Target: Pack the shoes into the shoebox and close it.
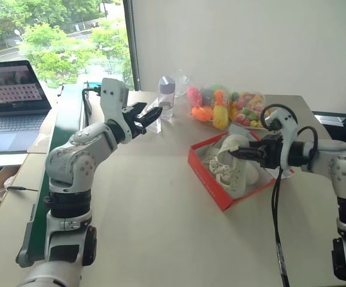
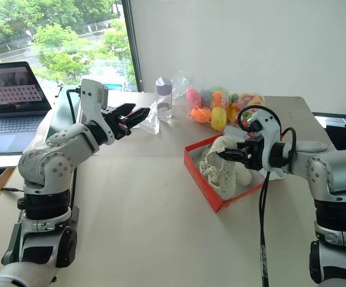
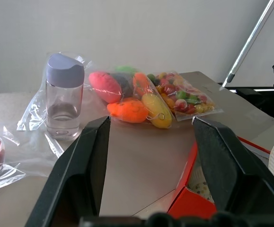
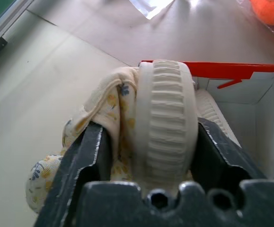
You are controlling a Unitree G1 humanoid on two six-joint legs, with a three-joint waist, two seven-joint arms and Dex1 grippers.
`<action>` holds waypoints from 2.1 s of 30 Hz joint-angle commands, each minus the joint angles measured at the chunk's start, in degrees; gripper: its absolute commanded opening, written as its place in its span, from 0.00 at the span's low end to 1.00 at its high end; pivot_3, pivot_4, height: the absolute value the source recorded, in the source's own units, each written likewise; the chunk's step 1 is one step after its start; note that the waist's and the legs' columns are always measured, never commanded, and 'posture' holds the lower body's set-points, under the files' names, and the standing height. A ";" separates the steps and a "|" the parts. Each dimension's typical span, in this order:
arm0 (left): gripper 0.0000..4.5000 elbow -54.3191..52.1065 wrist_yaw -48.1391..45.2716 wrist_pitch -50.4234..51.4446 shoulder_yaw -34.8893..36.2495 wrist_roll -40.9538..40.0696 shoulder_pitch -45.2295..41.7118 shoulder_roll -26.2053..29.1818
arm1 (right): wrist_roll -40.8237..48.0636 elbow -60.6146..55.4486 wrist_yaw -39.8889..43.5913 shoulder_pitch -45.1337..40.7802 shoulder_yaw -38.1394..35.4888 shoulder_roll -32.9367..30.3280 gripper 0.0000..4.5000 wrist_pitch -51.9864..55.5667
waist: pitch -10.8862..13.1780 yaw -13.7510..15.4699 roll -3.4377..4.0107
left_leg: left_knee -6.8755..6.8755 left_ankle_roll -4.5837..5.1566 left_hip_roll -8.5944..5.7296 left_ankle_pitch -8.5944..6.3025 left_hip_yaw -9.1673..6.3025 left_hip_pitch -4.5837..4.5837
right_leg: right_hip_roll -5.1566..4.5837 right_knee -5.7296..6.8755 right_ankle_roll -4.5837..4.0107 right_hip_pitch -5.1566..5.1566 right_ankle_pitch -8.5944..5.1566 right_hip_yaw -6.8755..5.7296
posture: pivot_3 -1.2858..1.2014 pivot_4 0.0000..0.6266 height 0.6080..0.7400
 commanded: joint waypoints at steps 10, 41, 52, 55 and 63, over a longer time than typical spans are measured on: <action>0.65 -2.18 -0.02 -1.43 -0.24 0.13 -0.55 -0.67 | -5.13 2.04 9.24 -3.58 4.86 -10.83 0.20 -10.55 | 0.01 0.06 0.01 | 0.03 0.01 -0.03 0.00 0.02 -0.01 | -0.02 -0.02 0.01 0.01 0.00 0.02 | 0.52 0.24 1.00; 0.65 -19.11 -9.76 10.34 -3.48 -9.38 7.32 10.99 | -36.88 40.29 37.46 -17.30 38.60 3.93 0.20 -48.90 | 0.01 0.24 0.02 | 0.14 0.03 -0.05 -0.02 0.01 0.14 | -0.06 0.01 -0.24 0.18 -0.16 -0.03 | 0.52 0.24 1.00; 0.65 -24.53 -9.62 13.47 -3.41 -13.47 11.12 13.72 | -50.86 69.98 21.11 -23.36 40.16 16.03 0.19 -61.87 | -0.49 -0.08 -0.51 | 0.13 -0.49 -0.05 -0.25 -0.01 0.90 | -0.11 0.00 -0.29 0.97 -0.15 -0.03 | 0.52 0.24 1.00; 0.65 -25.72 -10.59 14.06 -3.83 -14.65 11.73 14.86 | -53.26 73.43 14.62 -24.81 39.62 16.66 0.19 -63.24 | -0.52 -0.07 -0.50 | 0.14 -0.57 0.00 -0.29 0.01 1.45 | -0.19 -0.07 -0.25 1.37 -0.17 -0.02 | 0.52 0.24 1.00; 0.65 -25.09 -12.10 12.96 -5.79 -14.81 11.25 16.79 | -50.51 74.49 8.85 -24.42 33.55 18.80 0.19 -59.97 | -0.97 -0.10 0.28 | 0.01 -0.57 0.28 -0.29 0.30 0.77 | -0.25 -0.95 -0.12 1.21 -0.10 -0.14 | 0.52 0.24 1.00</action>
